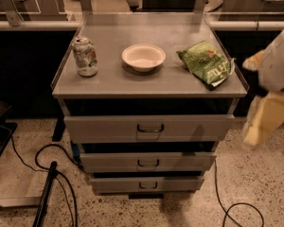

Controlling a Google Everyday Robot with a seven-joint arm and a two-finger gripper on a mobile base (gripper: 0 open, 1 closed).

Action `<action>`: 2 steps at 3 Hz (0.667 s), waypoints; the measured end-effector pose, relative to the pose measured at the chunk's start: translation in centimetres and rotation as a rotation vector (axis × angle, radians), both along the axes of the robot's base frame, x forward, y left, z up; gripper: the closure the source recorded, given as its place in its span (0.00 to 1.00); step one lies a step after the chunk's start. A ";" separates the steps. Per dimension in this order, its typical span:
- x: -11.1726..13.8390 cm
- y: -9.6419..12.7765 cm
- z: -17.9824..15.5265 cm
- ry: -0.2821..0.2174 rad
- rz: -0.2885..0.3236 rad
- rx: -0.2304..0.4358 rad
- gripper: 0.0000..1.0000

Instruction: Open bottom drawer

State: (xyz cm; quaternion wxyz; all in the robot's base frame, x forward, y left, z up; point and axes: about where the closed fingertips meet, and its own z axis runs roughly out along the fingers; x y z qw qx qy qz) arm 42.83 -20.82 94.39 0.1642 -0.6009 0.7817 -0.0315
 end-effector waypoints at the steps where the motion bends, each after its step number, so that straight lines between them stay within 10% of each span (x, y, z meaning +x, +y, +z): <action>1: -1.1 0.6 -6.8 0.067 -0.016 0.016 0.00; 2: -2.2 1.9 -12.3 0.150 -0.011 0.037 0.00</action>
Offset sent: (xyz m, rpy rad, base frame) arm -0.0279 0.0338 -0.1780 0.0701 0.2346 -0.0063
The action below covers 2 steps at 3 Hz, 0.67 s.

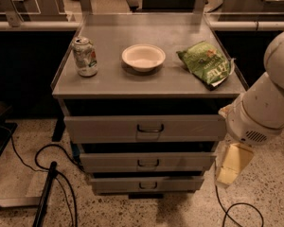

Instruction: Open bottom drawer

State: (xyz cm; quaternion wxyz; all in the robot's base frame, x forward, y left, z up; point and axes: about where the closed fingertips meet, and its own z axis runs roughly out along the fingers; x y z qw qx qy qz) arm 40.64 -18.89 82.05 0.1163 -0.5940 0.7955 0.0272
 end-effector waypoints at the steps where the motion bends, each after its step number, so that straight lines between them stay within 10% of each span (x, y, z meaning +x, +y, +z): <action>1: 0.0 0.0 0.0 0.000 0.000 0.000 0.00; 2: 0.0 0.5 -3.5 0.023 -0.014 0.007 0.00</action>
Offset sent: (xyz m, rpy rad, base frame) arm 0.0010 0.0134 -0.0935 0.0215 0.0644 -0.0364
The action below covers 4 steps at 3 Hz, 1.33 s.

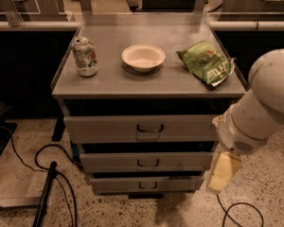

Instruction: Open bottom drawer

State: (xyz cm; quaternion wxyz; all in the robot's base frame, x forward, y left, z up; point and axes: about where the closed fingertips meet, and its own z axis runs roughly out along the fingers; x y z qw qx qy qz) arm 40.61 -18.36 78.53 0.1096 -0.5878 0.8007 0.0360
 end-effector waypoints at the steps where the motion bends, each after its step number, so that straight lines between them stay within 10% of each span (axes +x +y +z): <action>1: 0.1 1.2 -6.2 0.024 0.012 0.026 0.00; 2: 1.5 3.7 -13.4 0.033 0.029 0.087 0.00; 4: 1.1 4.0 -14.3 0.041 0.039 0.112 0.00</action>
Offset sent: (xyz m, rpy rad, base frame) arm 0.0208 0.0462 -0.1625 0.1143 0.0351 0.0353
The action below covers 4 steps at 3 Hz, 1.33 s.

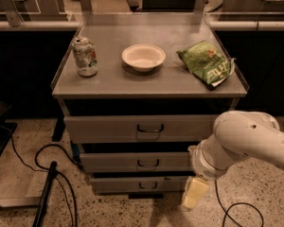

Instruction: Open bottom drawer

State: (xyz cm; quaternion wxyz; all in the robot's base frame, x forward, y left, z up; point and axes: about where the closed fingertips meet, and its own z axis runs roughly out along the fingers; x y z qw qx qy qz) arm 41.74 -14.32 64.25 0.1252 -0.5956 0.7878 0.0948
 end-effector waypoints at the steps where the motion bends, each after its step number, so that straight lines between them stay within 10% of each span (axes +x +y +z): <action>1: -0.9 1.4 -4.4 0.034 0.003 0.033 0.00; 4: -0.9 4.6 -12.4 0.080 0.014 0.109 0.00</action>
Offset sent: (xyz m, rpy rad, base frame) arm -0.0084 0.0435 -0.1333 0.1111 0.0767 -0.0001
